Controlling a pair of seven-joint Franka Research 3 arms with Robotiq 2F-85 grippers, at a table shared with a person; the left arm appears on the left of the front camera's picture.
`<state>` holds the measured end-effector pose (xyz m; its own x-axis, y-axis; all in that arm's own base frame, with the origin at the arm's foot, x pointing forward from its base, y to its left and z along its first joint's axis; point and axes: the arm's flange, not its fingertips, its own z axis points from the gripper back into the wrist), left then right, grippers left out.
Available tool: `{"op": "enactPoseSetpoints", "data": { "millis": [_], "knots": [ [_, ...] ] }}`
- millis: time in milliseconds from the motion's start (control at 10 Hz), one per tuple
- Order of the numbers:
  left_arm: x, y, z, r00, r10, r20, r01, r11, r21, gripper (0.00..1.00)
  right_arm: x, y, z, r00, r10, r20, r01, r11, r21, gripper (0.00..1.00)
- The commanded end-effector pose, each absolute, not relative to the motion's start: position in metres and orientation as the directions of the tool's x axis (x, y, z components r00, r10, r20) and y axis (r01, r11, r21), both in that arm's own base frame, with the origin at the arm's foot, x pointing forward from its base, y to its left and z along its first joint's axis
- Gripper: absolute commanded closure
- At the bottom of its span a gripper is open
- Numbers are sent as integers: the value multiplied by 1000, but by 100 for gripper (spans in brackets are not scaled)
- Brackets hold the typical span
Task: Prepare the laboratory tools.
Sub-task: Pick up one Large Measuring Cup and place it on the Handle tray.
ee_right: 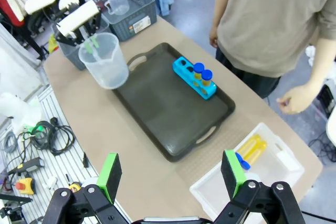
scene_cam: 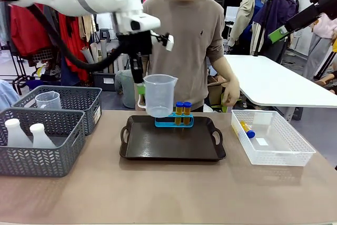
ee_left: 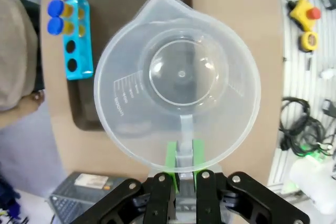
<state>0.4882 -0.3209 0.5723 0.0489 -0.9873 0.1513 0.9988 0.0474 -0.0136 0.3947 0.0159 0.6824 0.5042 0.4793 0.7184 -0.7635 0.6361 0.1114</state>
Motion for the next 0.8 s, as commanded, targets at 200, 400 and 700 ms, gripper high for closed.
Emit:
{"op": "enactPoseSetpoints", "data": {
  "millis": [200,400,700],
  "knots": [
    [506,-368,534,56,-987,151,998,60,24,100,395,17,684,490,470,734,-773,623,117,0],
    [501,-365,532,37,-989,147,999,42,31,100,395,17,684,490,470,734,-773,623,117,0],
    [506,-372,526,35,-987,159,999,38,20,100,395,17,684,490,470,734,-773,623,117,0]
  ]
}}
